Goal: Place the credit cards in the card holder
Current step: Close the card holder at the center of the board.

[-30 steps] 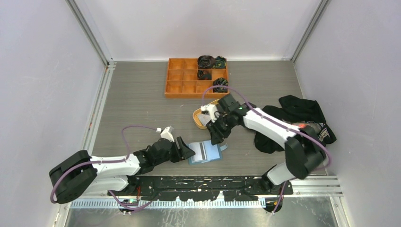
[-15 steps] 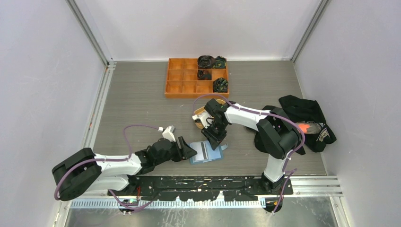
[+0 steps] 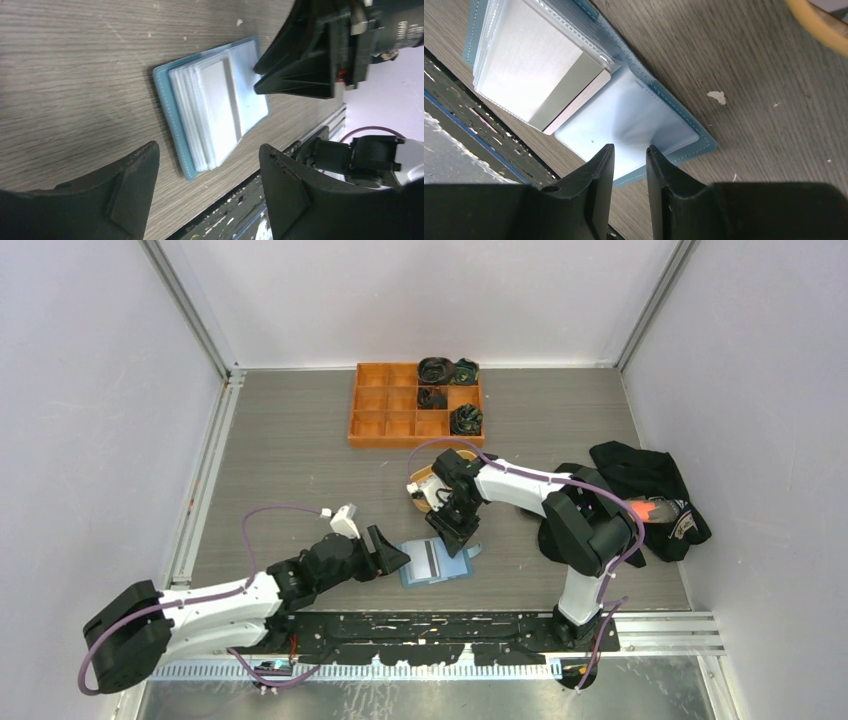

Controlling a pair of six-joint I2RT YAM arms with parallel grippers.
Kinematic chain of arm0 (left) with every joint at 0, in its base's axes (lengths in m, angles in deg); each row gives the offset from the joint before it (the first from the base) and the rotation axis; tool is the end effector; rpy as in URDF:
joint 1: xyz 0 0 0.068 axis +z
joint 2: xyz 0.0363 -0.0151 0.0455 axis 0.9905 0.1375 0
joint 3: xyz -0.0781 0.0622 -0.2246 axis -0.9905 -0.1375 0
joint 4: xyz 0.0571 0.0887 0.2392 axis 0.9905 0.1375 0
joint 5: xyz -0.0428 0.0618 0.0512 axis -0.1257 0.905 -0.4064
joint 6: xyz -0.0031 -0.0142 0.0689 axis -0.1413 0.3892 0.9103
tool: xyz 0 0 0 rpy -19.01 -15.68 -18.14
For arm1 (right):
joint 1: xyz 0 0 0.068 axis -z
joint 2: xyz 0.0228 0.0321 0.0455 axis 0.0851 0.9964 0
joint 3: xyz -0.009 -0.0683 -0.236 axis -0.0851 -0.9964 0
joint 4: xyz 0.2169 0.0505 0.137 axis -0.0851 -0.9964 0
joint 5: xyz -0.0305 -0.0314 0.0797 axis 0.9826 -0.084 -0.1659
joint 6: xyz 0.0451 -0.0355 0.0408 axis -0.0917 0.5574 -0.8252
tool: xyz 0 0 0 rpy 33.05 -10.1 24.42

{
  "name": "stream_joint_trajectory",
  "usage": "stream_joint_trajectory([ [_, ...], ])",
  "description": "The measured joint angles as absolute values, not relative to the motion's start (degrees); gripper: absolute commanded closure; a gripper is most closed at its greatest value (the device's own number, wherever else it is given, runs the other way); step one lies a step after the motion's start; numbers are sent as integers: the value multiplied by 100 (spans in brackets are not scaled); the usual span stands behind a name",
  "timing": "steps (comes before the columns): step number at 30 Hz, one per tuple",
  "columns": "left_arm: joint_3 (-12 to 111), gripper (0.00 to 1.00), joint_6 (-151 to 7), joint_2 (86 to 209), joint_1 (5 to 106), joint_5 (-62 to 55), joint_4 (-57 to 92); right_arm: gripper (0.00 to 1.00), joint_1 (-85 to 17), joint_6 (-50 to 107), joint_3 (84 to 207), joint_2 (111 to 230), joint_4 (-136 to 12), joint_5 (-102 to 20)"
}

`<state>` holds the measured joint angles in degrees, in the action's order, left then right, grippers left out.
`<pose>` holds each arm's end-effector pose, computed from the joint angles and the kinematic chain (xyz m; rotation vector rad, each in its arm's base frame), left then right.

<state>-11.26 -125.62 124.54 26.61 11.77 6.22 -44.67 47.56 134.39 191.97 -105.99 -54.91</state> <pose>0.1279 -0.1741 0.1231 -0.2766 2.2585 -1.1208 0.2296 0.2189 0.1118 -1.3754 2.7282 0.6128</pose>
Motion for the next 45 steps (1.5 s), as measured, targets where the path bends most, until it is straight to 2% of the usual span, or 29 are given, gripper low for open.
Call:
stream_joint_trajectory([
  [11,-817,27,-12741,14063,2661,945,-211,64,-4467,4723,13448,19203,-10603,-5493],
  [14,-721,30,-12798,14539,2668,831,-718,64,-4465,4725,13448,19203,-10654,-5485],
  [19,-669,41,-12883,15234,2672,681,-1636,64,-4446,4723,13448,19227,-10737,-5487],
  [21,-671,41,-12892,15398,2672,608,-1870,64,-4446,4723,13448,19227,-10756,-5487],
  [29,-607,42,-12739,15479,2611,425,-1936,64,-4435,4723,13448,19227,-10785,-5487],
  [33,-247,51,-12667,15549,2541,421,-1717,63,-4376,4725,13448,19227,-10874,-5485],
  [39,77,53,-12621,15855,2530,451,-1680,63,-4205,4723,13448,19223,-11016,-5491],
  [45,249,68,-12577,15982,2408,517,-1571,63,-4177,4723,13448,19221,-11051,-5489],
])
